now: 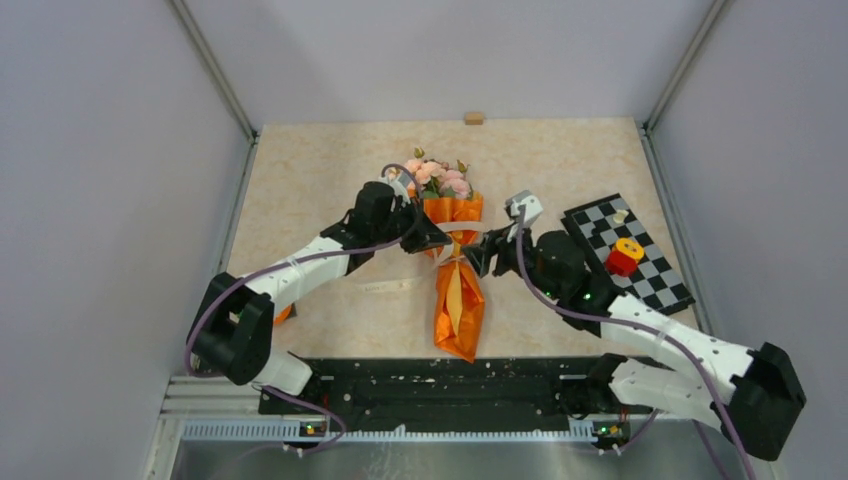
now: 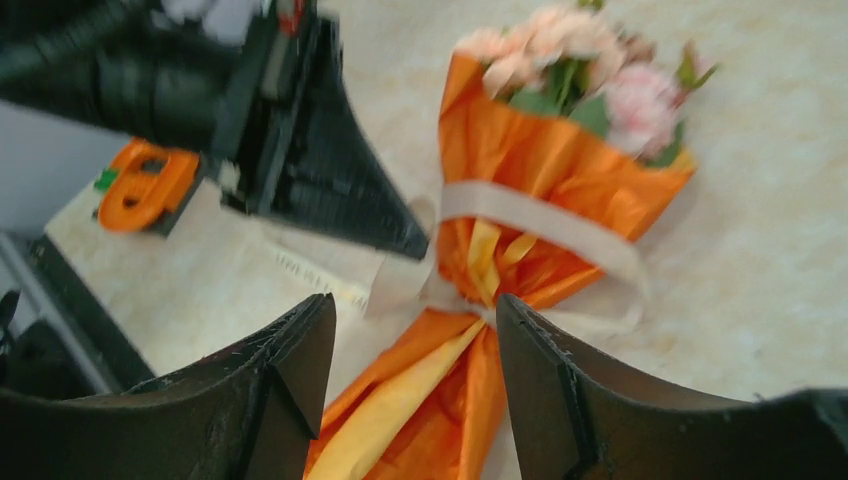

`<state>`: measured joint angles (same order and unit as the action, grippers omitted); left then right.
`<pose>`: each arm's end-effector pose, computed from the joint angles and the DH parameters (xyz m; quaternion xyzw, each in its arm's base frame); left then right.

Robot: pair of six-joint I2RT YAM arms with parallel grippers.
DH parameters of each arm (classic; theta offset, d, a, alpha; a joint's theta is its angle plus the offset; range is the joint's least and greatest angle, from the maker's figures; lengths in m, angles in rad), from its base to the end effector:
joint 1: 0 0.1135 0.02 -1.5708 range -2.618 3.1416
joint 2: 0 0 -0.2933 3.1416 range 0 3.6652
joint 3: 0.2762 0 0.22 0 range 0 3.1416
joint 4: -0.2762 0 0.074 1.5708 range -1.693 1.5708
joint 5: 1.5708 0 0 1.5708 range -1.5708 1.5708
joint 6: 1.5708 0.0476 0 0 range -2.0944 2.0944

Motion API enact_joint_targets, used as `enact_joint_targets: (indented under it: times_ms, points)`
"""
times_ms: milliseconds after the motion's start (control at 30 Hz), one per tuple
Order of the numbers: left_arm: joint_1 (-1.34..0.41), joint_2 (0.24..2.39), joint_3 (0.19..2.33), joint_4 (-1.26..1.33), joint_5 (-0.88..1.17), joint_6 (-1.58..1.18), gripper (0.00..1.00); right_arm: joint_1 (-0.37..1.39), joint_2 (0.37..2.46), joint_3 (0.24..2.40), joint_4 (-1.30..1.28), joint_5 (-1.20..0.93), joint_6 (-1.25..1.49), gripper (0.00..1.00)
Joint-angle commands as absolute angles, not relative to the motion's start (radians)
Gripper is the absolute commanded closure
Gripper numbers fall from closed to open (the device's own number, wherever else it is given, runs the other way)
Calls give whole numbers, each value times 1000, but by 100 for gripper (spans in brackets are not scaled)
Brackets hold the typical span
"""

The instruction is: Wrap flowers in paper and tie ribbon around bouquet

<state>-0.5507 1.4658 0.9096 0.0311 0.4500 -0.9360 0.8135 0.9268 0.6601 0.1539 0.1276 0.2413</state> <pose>0.2464 -0.1756 0.2858 -0.0523 0.8503 -0.4717 0.2275 0.1310 0.1298 0.3365 -0.1693 0.7261 0.2935 0.5984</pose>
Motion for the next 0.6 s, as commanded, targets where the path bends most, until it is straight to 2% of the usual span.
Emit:
enact_joint_targets:
  times_ms: [0, 133, 267, 433, 567]
  points:
    - [-554, 1456, 952, 72, 454, -986, 100, 833, 1033, 581, 391, -94, 361, 39]
    - [-553, 1454, 954, 62, 435, -996, 100, 861, 1171, 603, 509, -134, 341, 40]
    - [-554, 1452, 943, 65, 431, -1007, 100, 894, 1254, 595, 642, 9, 336, 40]
    - [-554, 1442, 936, 74, 431, -1012, 100, 914, 1300, 585, 637, 204, 327, 42]
    - [-553, 1444, 937, 75, 434, -1014, 100, 920, 1323, 600, 596, 246, 322, 44]
